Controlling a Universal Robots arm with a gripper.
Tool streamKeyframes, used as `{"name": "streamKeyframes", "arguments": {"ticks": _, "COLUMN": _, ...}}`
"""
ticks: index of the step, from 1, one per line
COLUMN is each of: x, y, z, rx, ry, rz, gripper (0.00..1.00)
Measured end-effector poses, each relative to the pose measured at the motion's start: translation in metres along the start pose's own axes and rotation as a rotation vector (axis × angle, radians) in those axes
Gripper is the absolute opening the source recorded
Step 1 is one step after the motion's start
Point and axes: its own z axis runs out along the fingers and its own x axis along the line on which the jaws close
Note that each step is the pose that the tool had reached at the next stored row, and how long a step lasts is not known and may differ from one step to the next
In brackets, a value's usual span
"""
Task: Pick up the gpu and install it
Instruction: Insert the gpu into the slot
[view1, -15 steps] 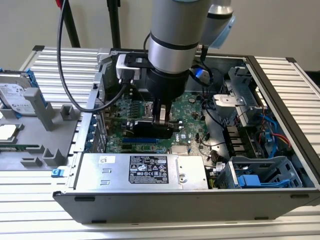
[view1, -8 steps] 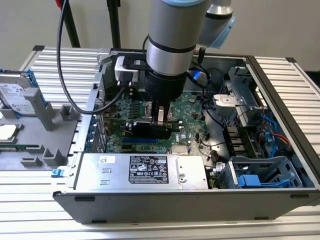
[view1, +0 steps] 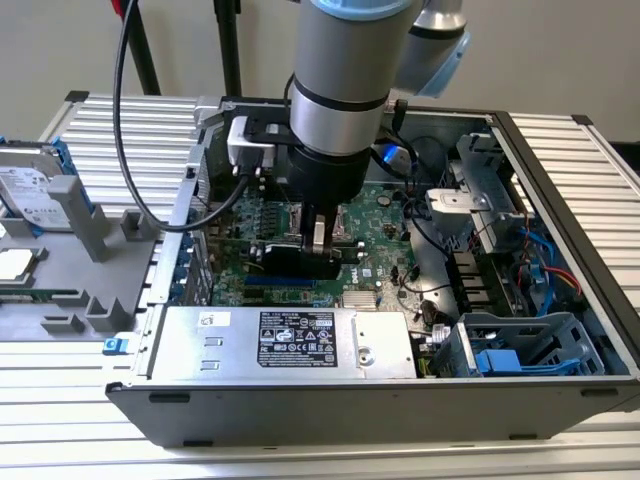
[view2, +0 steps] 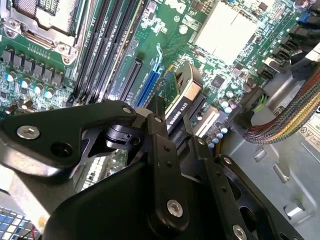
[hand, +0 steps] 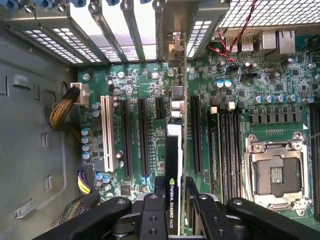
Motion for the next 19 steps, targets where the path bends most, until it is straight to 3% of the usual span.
{"name": "streamKeyframes", "arguments": {"ticks": 8, "x": 0.0002, "y": 0.0022, "z": 0.0032, "rx": -0.001, "ry": -0.0095, "rz": 0.0, "gripper": 0.0}}
{"name": "streamKeyframes", "arguments": {"ticks": 19, "x": 0.0003, "y": 0.0023, "z": 0.0109, "rx": -0.0015, "ry": -0.0154, "rz": -0.001, "gripper": 0.0}}
